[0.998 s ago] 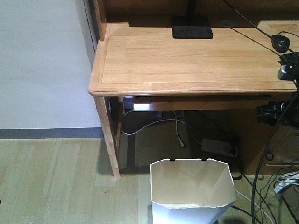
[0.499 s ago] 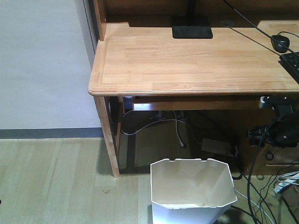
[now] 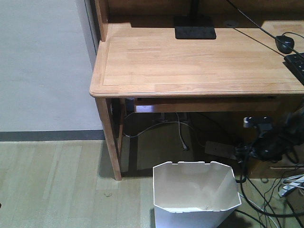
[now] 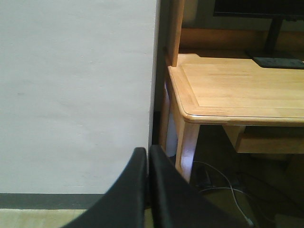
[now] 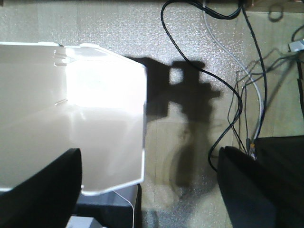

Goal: Move trash bin to bedside with robot
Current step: 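Lower the right gripper down toward the rim of the white trash bin, then close the right gripper on the bin rim farthest from the desk leg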

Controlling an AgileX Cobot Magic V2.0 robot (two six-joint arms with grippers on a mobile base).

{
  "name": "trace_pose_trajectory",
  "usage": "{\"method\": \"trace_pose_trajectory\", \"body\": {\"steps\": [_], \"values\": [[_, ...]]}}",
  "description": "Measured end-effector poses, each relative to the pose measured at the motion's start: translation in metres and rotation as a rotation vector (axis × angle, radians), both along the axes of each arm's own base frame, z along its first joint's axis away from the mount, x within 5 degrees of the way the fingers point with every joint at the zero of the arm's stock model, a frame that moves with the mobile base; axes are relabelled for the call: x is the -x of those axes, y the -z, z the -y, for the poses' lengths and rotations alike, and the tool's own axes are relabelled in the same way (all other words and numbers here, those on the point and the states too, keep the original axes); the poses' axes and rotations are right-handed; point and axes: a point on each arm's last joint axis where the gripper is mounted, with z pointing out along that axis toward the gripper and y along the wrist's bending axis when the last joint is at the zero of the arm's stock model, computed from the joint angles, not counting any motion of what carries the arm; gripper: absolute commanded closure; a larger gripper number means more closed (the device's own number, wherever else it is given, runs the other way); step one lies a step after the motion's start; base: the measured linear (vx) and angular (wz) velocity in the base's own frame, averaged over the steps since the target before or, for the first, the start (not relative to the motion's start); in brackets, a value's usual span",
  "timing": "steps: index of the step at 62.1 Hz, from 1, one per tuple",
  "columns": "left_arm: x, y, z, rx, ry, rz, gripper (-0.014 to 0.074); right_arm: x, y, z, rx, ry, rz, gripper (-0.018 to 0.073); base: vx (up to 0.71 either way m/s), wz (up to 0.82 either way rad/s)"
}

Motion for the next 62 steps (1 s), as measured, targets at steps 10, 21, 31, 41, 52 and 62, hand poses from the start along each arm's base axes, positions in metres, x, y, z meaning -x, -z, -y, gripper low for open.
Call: {"method": "trace_pose_trajectory", "body": {"steps": [10, 21, 31, 41, 52, 62], "values": [[0.0, 0.0, 0.0, 0.0, 0.0, 0.0, 0.0602, -0.005, 0.036, -0.012, -0.002, -0.031, -0.044, -0.001, 0.0, 0.0], [0.0, 0.0, 0.0, 0.0, 0.0, 0.0, 0.0602, -0.005, 0.07, -0.012, -0.013, -0.017, -0.092, -0.0007, 0.0, 0.0], [0.0, 0.0, 0.0, 0.0, 0.0, 0.0, 0.0602, -0.003, 0.096, -0.012, -0.019, -0.014, -0.126, -0.0007, 0.0, 0.0], [0.0, 0.0, 0.0, 0.0, 0.0, 0.0, 0.0602, -0.002, 0.122, -0.013, -0.033, -0.014, -0.163, -0.0007, 0.0, 0.0], [0.0, 0.0, 0.0, 0.0, 0.0, 0.0, 0.0602, -0.004, 0.146, -0.014, -0.05, -0.018, -0.196, -0.0007, 0.0, 0.0], [0.0, 0.0, 0.0, 0.0, 0.0, 0.0, 0.0602, -0.004, 0.164, -0.015, -0.063, -0.02, -0.216, -0.0007, 0.0, 0.0]]}}
